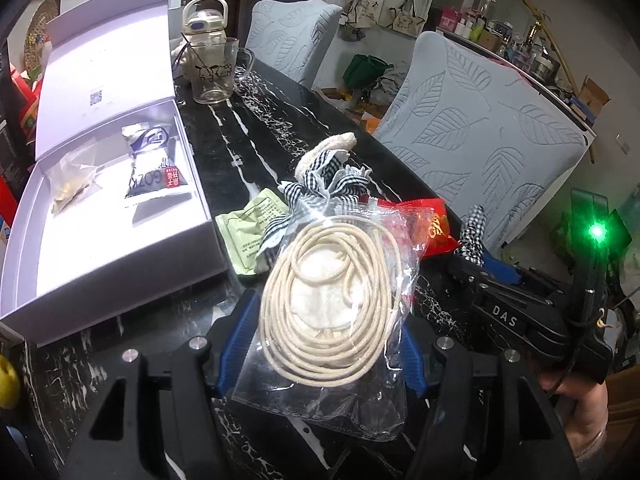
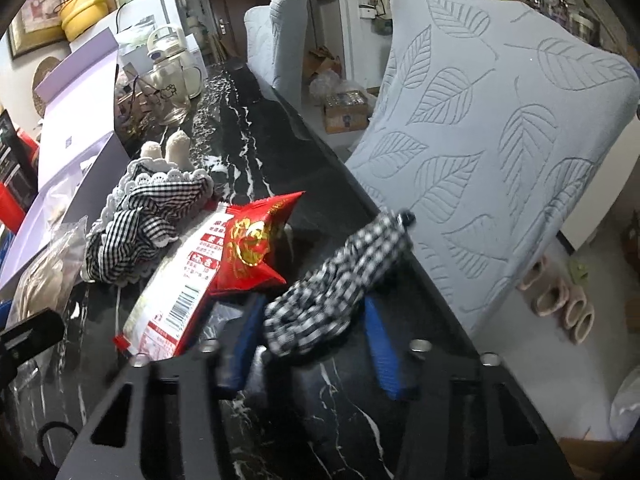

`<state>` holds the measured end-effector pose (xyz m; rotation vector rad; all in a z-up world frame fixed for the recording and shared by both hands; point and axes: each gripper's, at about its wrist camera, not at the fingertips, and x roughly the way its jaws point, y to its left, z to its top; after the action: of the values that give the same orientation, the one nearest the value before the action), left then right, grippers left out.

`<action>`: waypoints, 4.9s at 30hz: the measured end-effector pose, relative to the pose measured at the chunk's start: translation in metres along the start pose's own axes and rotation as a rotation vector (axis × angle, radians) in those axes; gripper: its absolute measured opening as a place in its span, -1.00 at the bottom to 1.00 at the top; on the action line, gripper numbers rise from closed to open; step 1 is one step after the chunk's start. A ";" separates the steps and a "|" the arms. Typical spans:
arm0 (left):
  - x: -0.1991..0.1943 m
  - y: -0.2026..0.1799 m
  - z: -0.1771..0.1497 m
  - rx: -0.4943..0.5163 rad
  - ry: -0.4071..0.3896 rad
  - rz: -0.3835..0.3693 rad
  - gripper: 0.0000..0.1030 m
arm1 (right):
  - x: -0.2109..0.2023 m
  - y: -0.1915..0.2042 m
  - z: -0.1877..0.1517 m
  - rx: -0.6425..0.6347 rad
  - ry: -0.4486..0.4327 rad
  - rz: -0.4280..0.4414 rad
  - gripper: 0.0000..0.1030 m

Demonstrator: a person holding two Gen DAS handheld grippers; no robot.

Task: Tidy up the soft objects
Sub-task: 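Lower the right tool onto the gingham scrunchie and close on it, then lift the gingham scrunchie with the right tool, then carry the scrunchie into the lavender box with the right tool while the left carries the bagged cord there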

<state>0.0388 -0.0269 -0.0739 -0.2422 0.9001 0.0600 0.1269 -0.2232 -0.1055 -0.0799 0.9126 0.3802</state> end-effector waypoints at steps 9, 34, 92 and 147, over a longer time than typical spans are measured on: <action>-0.005 0.001 -0.002 -0.001 -0.008 -0.002 0.23 | -0.018 0.000 -0.020 -0.045 0.031 0.043 -0.53; -0.017 0.005 -0.022 0.000 -0.019 0.028 0.23 | -0.027 0.005 -0.034 -0.047 -0.003 -0.034 -0.55; -0.152 0.133 -0.024 -0.211 -0.334 0.226 0.23 | -0.117 0.228 -0.004 -0.497 -0.189 0.555 -0.55; 0.034 0.266 0.133 -0.264 -0.060 0.400 0.23 | 0.091 0.295 0.176 -0.447 0.041 0.517 -0.53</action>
<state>0.1214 0.2607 -0.0695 -0.3003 0.8695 0.5567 0.2054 0.1175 -0.0411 -0.2645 0.8691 1.0651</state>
